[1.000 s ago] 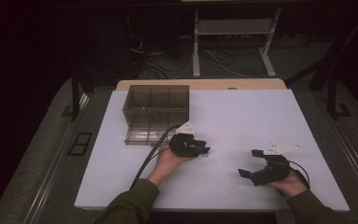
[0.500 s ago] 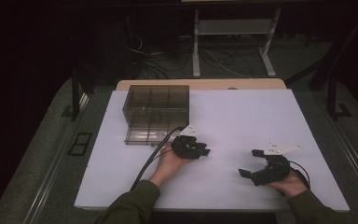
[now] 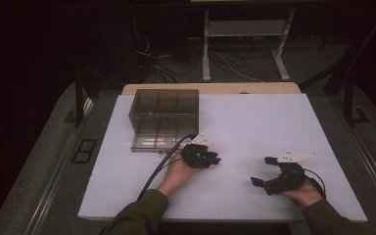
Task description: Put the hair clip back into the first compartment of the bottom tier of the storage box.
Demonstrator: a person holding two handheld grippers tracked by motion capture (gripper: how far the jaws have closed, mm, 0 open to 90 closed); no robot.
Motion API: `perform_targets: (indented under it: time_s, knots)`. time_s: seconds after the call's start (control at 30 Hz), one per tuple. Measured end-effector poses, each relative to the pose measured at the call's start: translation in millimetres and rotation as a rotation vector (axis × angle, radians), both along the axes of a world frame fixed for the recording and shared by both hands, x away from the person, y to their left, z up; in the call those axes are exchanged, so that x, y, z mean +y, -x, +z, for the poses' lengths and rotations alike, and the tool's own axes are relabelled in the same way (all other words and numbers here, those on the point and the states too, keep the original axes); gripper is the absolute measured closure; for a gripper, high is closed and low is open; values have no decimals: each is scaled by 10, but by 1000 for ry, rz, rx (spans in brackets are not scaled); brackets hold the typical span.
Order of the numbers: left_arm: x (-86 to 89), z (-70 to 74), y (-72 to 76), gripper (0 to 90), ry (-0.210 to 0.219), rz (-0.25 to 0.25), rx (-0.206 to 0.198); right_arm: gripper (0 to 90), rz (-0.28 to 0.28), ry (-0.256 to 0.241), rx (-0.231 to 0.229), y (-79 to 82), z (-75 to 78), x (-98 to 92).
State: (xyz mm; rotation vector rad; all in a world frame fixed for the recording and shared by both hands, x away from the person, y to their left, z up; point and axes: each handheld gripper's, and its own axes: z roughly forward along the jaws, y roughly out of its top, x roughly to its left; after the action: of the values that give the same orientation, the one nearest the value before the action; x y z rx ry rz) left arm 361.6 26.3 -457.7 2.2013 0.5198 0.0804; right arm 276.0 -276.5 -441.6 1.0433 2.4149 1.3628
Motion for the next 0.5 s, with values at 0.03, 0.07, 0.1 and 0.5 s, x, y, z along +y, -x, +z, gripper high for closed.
perform_targets:
  time_s: [0.03,0.07,0.1,0.5]
  knots:
    - [-6,-2,9,718,2,3,-1,14,0,0,0,0,0,0]
    - [-9,-1,13,719,-2,3,-6,14,0,0,-1,1,0,0]
    - [-12,1,18,722,-10,-3,-15,14,0,0,-1,1,0,0]
    - [-29,3,60,836,-30,-24,-46,14,-1,5,-3,4,-1,4]
